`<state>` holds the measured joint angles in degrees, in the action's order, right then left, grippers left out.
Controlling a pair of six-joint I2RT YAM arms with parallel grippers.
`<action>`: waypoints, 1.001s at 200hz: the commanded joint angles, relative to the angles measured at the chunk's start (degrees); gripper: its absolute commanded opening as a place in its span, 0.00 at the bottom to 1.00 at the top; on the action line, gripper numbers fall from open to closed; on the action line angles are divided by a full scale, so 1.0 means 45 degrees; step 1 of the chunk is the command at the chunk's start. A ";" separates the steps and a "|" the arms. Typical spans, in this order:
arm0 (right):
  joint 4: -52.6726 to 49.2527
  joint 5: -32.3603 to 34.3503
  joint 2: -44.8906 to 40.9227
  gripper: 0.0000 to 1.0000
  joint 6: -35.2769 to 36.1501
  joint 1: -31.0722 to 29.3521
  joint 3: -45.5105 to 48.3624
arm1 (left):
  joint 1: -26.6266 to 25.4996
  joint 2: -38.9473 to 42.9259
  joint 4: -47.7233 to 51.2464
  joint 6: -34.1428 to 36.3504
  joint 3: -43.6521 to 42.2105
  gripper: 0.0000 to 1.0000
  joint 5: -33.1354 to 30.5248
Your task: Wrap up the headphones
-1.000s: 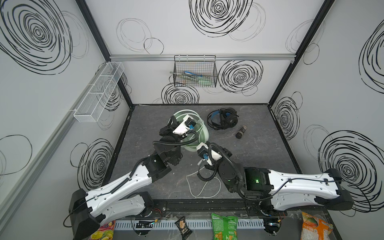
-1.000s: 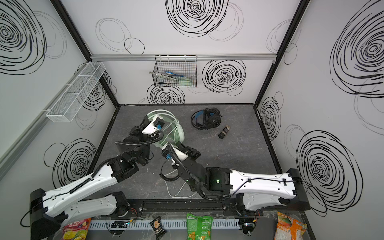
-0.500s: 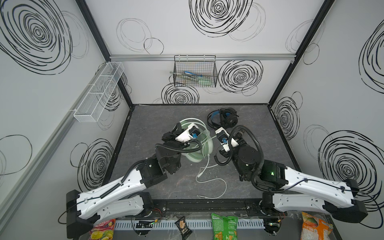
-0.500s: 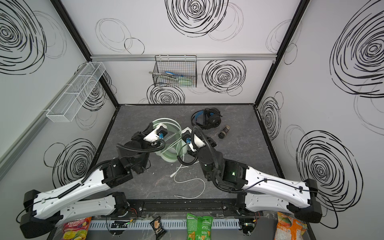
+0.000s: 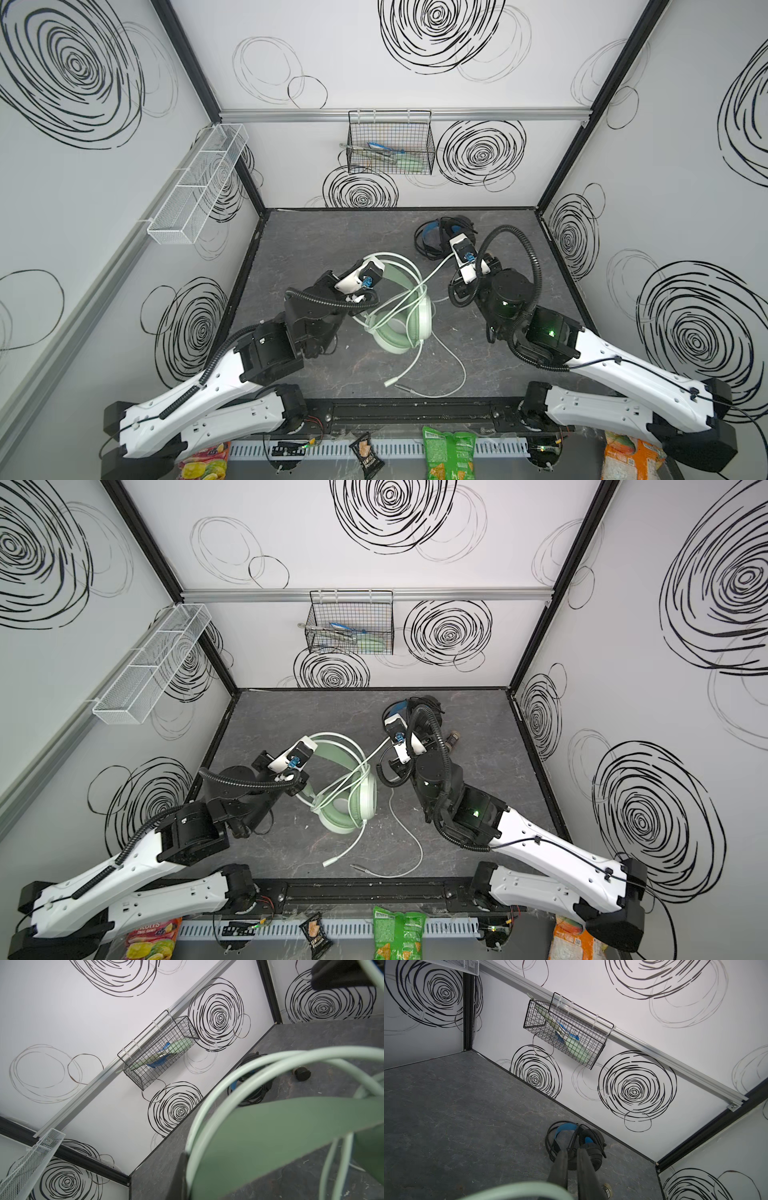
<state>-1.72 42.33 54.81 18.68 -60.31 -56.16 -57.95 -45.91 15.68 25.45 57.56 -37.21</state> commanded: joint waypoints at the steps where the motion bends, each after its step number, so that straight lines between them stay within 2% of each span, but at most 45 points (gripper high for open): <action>1: 0.0600 -0.0266 -0.0401 0.15 -0.0778 0.0358 0.0190 | 0.0039 0.0271 -0.0440 -0.2038 0.0885 0.00 0.0310; 40: 0.0494 -0.0476 -0.0331 0.14 -0.1023 0.0769 0.0426 | -0.0562 0.0470 -0.0375 -0.2694 0.1268 0.00 0.0396; 93: 0.0611 -0.1783 -0.0414 0.17 -0.1742 0.1442 0.0805 | -0.0795 0.1315 -0.1030 -0.3561 0.1663 0.00 0.2602; 152: 0.2373 -0.4327 -0.1057 0.22 -0.2219 0.1447 0.2107 | -0.0793 0.0981 -0.1949 -0.4881 0.2580 0.00 0.3701; 179: 0.3232 -0.5013 -0.1232 0.24 -0.2726 0.1435 0.2744 | -0.0793 0.0409 -0.2657 -0.5569 0.3214 0.00 0.3922; 200: 0.3427 -0.5233 -0.0976 0.24 -0.2985 0.1432 0.2818 | -0.0794 -0.0052 -0.3076 -0.6065 0.3771 0.00 0.4737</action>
<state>8.45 21.98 50.09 7.90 -54.04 -43.97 -61.30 -44.99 14.35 5.28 69.91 -20.71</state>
